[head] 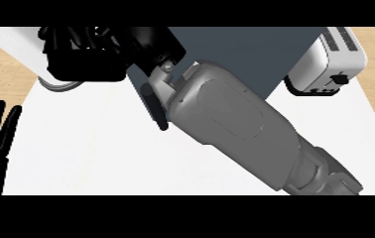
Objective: Pick up the wine, place it into the cabinet and close the cabinet
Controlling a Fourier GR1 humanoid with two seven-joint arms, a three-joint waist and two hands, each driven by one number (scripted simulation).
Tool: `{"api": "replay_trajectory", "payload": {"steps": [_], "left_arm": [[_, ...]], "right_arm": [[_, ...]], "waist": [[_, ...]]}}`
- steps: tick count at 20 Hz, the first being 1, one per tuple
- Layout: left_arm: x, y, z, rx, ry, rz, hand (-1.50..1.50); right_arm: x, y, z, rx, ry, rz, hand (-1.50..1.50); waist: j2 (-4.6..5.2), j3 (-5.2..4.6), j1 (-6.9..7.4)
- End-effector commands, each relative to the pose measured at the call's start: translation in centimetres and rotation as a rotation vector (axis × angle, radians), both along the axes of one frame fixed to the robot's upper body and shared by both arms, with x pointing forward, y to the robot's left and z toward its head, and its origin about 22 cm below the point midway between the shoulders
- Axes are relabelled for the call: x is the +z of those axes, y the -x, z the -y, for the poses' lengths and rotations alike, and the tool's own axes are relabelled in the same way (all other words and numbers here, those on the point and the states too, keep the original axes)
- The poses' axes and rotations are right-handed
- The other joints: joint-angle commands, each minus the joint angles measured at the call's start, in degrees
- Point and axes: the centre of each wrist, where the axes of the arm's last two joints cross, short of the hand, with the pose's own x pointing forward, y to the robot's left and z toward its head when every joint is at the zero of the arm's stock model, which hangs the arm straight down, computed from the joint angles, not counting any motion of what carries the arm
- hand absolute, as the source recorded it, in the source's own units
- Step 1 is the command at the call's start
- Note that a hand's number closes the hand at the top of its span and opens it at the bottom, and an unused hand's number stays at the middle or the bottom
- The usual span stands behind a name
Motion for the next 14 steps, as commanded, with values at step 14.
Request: {"api": "replay_trajectory", "payload": {"steps": [14], "left_arm": [[0.6,-0.7,-0.1,0.010,0.001,0.005,-1.50]], "right_arm": [[-2.3,-6.8,5.2,-0.192,0.052,0.039,1.50]], "waist": [[1.68,0.75,-1.24]]}}
